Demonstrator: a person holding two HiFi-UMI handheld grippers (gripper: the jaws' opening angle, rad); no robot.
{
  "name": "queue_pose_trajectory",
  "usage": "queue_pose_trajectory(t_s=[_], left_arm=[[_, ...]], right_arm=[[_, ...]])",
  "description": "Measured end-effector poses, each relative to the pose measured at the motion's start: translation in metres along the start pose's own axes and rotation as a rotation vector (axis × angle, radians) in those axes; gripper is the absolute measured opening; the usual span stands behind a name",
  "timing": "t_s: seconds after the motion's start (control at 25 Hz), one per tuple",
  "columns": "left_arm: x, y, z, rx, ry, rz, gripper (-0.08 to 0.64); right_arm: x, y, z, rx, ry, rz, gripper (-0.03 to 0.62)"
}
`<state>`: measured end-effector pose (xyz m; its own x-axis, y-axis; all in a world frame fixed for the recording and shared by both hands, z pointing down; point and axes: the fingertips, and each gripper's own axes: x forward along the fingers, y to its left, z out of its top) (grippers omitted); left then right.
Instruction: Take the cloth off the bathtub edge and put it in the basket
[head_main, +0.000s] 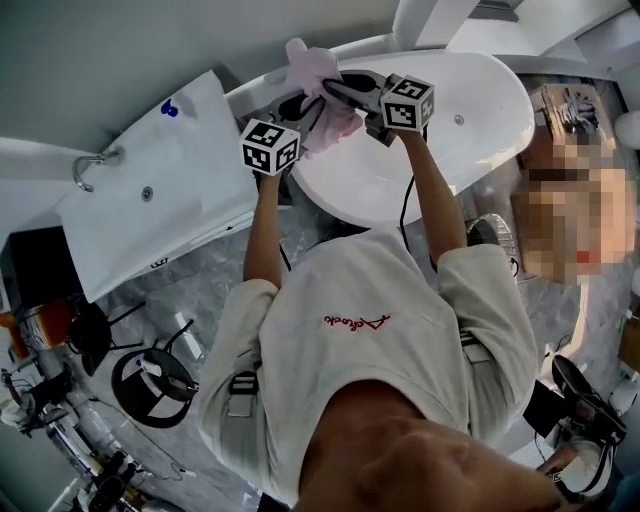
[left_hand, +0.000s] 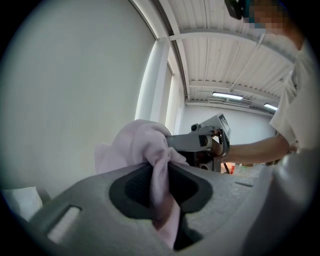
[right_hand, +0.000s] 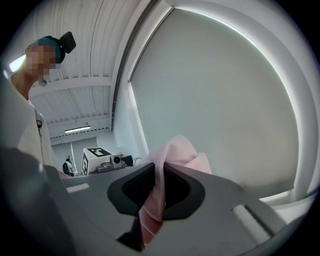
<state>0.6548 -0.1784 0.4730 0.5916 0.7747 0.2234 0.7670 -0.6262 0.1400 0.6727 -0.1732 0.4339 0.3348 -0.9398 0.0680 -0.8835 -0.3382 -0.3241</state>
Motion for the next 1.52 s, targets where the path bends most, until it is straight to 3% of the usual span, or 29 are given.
queue_pose_trajectory(t_s=[0.4,0.72,0.88,1.16,1.36,1.52], left_arm=[[0.056,-0.075,0.01,0.072,0.011,-0.287,0.08],[0.106,-0.181,0.006,0.12,0.036,-0.55,0.08],[0.121,-0.228,0.005,0.138,0.039,-0.653,0.08],[0.138,-0.344,-0.002,0.193,0.06,-0.877,0.08],[0.147,-0.403,-0.01,0.207,0.066,-0.984,0.08],[0.144,-0.485,-0.014,0.244,0.074,-1.085,0.08]], right_arm=[[-0.1,-0.008,0.003,-0.004,-0.103,-0.289,0.046],[-0.218,0.006,-0.008,-0.018,-0.16,-0.555,0.046],[-0.267,0.018,-0.014,-0.002,-0.198,-0.648,0.046],[-0.378,0.064,-0.032,0.003,-0.291,-0.864,0.044],[-0.432,0.088,-0.045,-0.006,-0.316,-0.978,0.046],[-0.502,0.135,-0.056,-0.006,-0.373,-1.074,0.046]])
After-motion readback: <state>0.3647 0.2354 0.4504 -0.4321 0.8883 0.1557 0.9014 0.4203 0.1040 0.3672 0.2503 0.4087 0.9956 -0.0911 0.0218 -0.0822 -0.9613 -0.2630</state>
